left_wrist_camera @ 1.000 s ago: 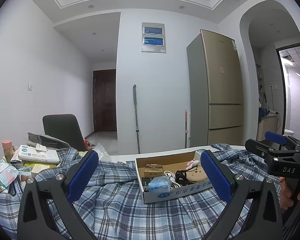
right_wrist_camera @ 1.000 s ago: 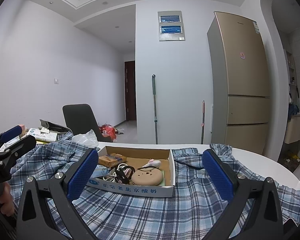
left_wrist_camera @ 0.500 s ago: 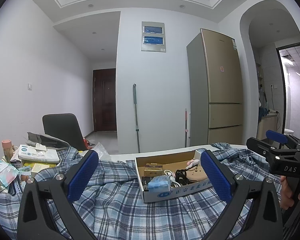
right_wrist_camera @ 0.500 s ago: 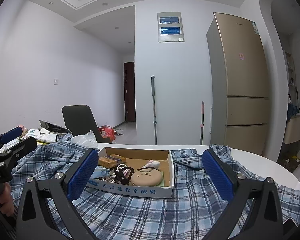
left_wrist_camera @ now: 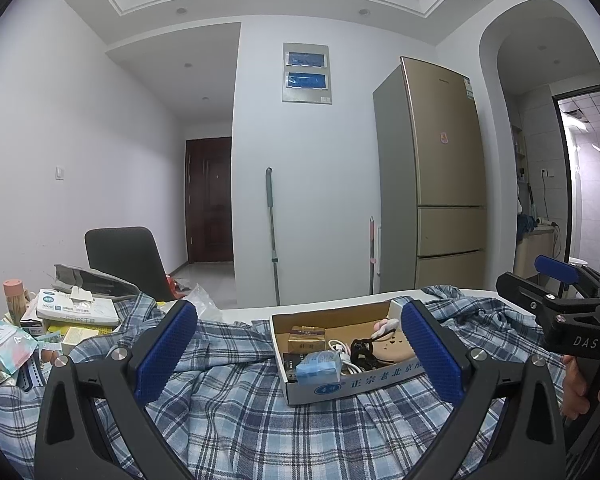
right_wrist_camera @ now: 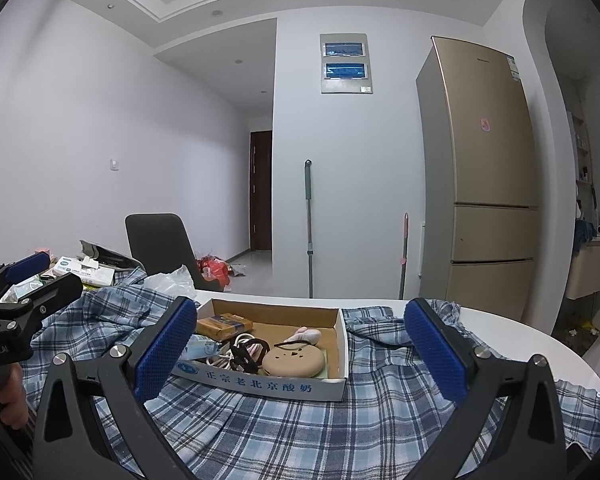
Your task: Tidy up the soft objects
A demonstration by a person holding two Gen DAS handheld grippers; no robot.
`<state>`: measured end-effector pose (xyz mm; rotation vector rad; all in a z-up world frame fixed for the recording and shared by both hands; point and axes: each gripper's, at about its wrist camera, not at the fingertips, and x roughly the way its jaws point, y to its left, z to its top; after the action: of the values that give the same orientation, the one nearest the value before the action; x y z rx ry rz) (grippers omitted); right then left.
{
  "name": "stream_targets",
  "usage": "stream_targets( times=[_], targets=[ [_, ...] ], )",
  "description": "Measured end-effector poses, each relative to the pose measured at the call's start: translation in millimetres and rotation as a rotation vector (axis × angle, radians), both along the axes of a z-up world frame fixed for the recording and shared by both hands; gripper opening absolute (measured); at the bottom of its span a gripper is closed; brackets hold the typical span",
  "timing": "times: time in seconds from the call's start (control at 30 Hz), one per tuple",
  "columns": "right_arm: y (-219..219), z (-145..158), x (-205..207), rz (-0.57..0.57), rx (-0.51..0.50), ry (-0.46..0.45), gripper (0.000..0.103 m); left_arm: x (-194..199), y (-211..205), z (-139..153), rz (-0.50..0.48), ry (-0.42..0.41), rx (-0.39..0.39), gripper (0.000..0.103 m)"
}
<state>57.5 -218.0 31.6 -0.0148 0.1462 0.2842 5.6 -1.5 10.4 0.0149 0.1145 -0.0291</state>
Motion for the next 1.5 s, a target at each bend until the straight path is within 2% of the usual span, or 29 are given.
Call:
stream_targets(
  times=[0.57,0.83,1.5],
  targets=[
    [-1.2,0.1,1.4,-0.011,-0.002,0.009,0.103,1.0,0.3,0.6,0.000,-0.006,0.005,0.103],
    [5.4,2.0,-10.0,-0.006,-0.035,-0.043,0.103,1.1,-1.0,-1.3,0.005,-0.006,0.006,0.103],
    [6.9,1.1,-6.3,-0.018,-0.046,-0.021,0.103,0.5,-1.4,-2.4,0.006,-0.009,0.008,0.103]
  ],
)
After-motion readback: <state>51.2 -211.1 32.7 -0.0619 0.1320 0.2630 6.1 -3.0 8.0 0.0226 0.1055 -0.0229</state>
